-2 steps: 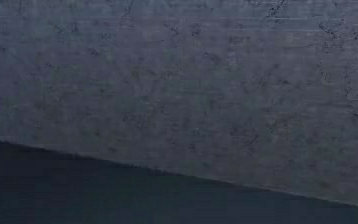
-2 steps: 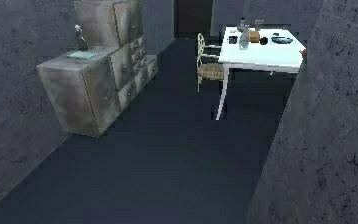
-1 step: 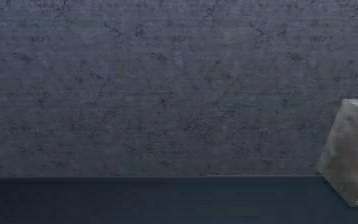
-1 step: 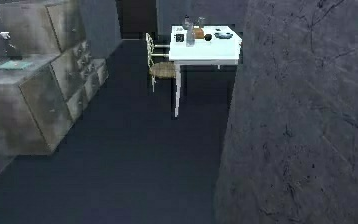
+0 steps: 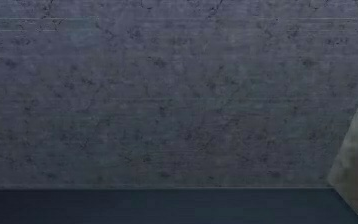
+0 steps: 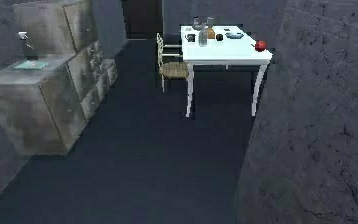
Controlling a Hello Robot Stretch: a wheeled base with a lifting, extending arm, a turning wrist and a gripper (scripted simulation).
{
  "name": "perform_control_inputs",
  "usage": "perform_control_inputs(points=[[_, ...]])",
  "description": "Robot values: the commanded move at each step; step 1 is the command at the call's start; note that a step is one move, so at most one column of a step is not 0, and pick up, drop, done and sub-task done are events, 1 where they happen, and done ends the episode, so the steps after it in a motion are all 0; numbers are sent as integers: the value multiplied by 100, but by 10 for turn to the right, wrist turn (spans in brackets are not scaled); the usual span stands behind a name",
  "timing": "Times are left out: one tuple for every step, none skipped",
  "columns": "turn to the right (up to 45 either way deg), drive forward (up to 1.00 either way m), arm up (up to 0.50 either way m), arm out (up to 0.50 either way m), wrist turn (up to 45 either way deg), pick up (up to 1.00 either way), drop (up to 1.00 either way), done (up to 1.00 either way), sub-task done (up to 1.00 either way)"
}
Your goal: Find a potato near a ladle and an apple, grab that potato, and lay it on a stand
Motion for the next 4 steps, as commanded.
perform_control_inputs(points=[[-450,0,0,0,0,0,0,0,0],[-390,0,0,0,0,0,0,0,0],[0,100,0,0,0,0,0,0,0],[-30,0,0,0,0,0,0,0,0]])
